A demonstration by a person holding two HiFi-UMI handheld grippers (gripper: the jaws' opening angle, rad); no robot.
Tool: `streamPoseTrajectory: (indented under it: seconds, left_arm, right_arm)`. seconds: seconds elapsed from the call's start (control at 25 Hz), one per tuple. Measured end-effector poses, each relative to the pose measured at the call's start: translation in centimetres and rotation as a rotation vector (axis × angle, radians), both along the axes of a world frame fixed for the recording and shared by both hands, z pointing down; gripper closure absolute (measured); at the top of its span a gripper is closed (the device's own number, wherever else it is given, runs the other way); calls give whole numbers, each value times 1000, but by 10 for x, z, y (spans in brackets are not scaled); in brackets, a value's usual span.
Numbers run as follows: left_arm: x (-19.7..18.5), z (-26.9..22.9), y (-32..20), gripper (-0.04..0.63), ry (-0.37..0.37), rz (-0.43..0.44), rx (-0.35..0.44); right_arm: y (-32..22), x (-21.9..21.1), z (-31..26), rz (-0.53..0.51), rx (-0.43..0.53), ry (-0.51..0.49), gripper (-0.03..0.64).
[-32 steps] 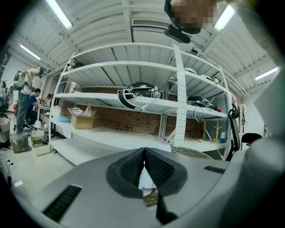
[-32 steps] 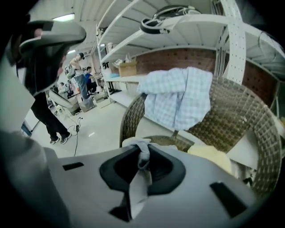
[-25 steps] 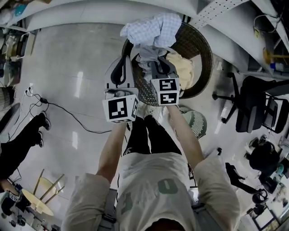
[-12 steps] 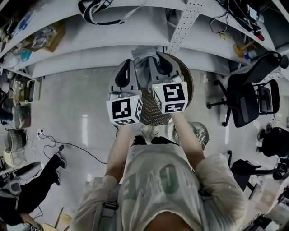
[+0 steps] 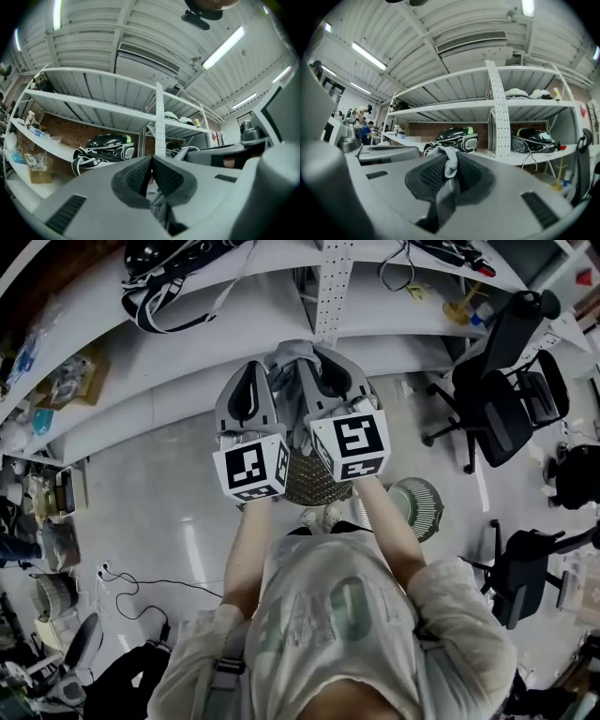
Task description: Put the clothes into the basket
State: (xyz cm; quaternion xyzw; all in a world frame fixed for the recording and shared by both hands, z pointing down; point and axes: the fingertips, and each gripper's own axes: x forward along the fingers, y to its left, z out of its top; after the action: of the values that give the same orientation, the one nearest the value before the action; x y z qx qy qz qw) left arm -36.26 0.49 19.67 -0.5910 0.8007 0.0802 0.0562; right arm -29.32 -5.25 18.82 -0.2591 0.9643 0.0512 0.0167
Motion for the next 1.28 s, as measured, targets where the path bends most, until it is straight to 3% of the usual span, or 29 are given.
streamPoseTrajectory:
  seconds: [0.24,0.44,0.6,0.92,1.08,1.28]
  left_arm:
    - [27,3,-32,578,-8,137,-20]
    - [85,20,-79,578,5,312,-46]
    - [165,30,-120,578,13,464,-67]
    - [380,32,-172,578,10,768,-45]
    - [462,30,-180,578,10,847,-39]
    - [522,47,-186,578,15,885,-81]
  right_arm:
    - [-31,43,6,154,-12,4,571]
    - [-62,122,20,355,-14,32,572]
    - [-82,206,28,494,-20,64,571]
    - [-101,415,38,758,-65,78,571]
    - [-103,496,38,831,-66,84,572]
    - [-105,558,59,875,-109,97,572]
